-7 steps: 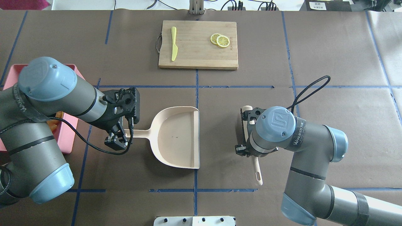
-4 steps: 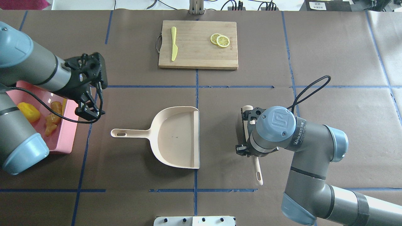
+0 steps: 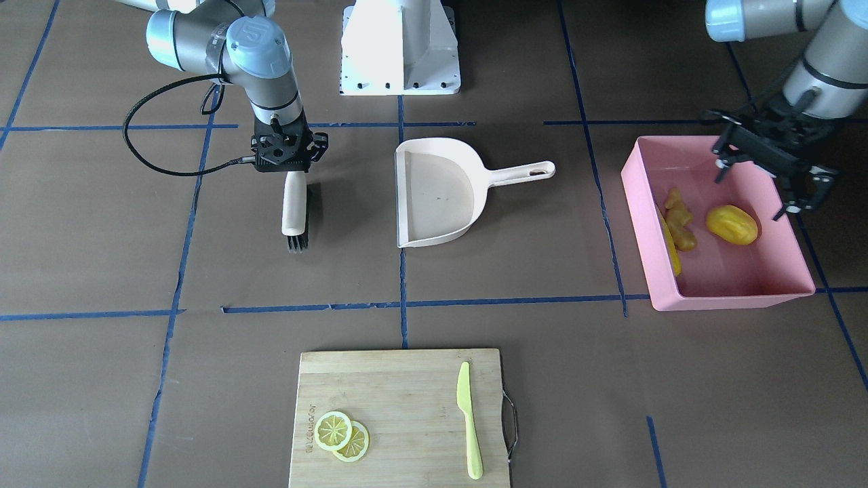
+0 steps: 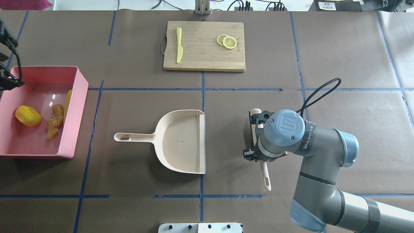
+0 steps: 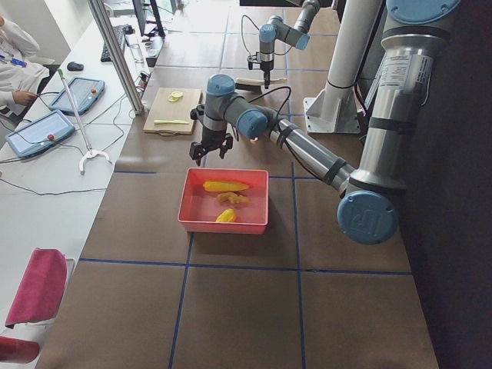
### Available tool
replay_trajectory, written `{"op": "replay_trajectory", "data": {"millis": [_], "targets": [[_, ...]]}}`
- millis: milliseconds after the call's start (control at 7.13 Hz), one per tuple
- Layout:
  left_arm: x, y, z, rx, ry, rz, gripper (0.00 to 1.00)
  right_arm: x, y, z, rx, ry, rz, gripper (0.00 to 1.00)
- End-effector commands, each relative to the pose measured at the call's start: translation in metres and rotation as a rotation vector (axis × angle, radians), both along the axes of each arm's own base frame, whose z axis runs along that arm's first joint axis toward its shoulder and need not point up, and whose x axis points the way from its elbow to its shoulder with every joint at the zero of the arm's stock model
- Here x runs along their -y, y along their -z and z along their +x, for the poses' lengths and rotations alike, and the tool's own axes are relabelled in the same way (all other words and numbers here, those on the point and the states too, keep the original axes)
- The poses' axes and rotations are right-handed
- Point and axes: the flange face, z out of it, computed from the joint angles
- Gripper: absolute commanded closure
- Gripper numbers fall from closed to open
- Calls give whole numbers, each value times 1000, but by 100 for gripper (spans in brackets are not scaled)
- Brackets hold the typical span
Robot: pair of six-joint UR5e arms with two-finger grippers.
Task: Sweep and dump trash into bin
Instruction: 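Release the dustpan handle and raise the left gripper away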
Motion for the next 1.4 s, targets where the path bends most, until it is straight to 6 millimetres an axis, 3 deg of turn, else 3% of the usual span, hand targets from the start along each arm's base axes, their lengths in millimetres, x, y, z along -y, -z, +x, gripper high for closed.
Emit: {"op": "replay_trajectory", "data": {"millis": [0,140,280,421,701,982,1262], "targets": [[-7,-113,-112,-17,189,-250,0,-1,2,0,3,1,2,100],[-24,-181,-162,-181,260,-438,0,-1,2,0,3,1,2,100],[-38,-230,-203,-230,349,-541,0,-1,0,-1,0,2,1,100],[-45,-253,-218,-233,385,-583,0,-1,1,-1,2,2,1,100],[-47,-253,-224,-227,401,-630,0,0,4,-1,5,0,4,100],[-45,-253,-228,-135,415,-644,0,13,10,12,22,-19,0,100],[-43,-249,-228,-139,407,-626,0,45,4,49,37,-38,-39,100]]}}
